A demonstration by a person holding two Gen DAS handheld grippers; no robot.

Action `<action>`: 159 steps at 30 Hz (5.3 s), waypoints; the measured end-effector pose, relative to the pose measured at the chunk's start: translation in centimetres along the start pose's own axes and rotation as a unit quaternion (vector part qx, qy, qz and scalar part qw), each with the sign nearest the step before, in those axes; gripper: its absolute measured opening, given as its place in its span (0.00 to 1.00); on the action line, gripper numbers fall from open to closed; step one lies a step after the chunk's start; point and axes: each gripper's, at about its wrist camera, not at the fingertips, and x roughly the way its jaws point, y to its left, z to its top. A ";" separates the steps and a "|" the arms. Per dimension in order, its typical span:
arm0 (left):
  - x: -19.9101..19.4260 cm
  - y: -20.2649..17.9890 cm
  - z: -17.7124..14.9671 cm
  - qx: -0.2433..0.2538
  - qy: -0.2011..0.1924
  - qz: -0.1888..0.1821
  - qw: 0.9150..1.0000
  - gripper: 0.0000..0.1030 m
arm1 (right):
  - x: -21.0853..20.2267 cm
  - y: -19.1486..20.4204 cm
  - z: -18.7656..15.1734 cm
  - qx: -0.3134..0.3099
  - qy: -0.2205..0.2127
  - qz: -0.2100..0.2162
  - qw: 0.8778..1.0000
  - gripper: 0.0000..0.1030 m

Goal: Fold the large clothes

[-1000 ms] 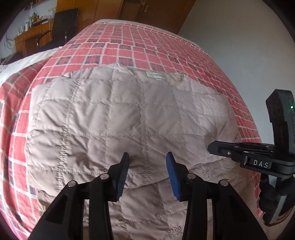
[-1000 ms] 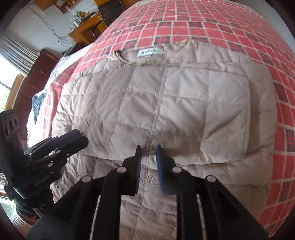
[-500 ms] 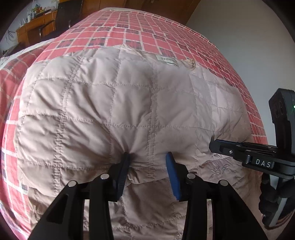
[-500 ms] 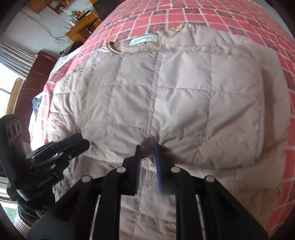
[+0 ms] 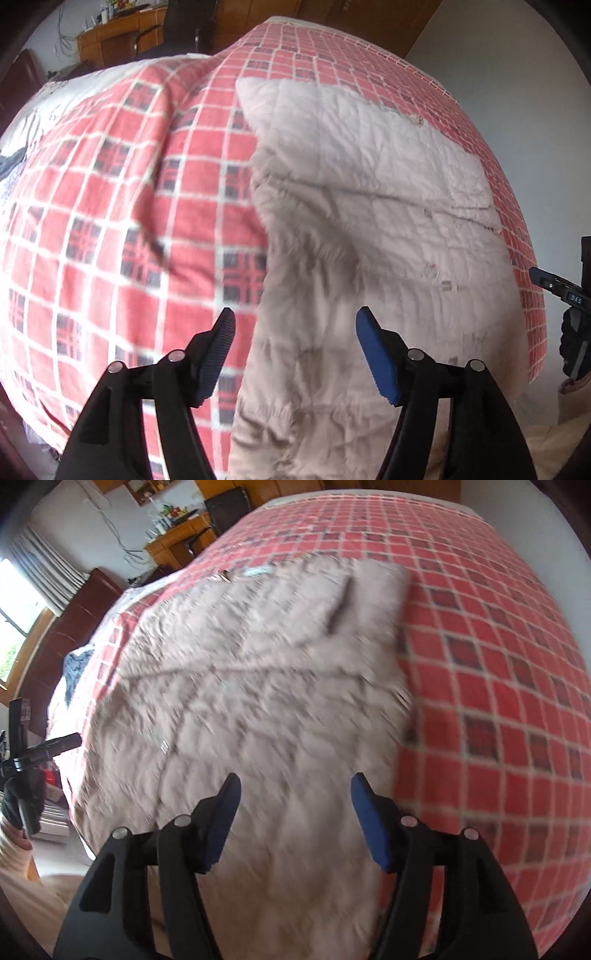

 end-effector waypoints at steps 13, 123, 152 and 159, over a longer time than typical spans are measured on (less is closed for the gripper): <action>2.0 2.7 -6.9 -0.045 0.065 -0.042 0.996 0.66 | -0.5 -4.8 -11.8 0.083 0.084 0.013 0.993 0.65; 6.6 -0.6 21.3 0.023 -0.083 -0.031 0.996 0.30 | 6.4 -10.1 15.6 0.103 -0.018 0.058 0.993 0.58; -2.5 -3.2 24.8 0.024 -0.238 -0.067 0.969 0.05 | -4.2 -8.8 19.9 0.071 -0.171 0.128 0.974 0.09; 1.7 -3.4 31.5 0.035 -0.230 -0.020 0.972 0.05 | 0.0 -11.3 25.9 0.117 -0.160 0.102 0.975 0.09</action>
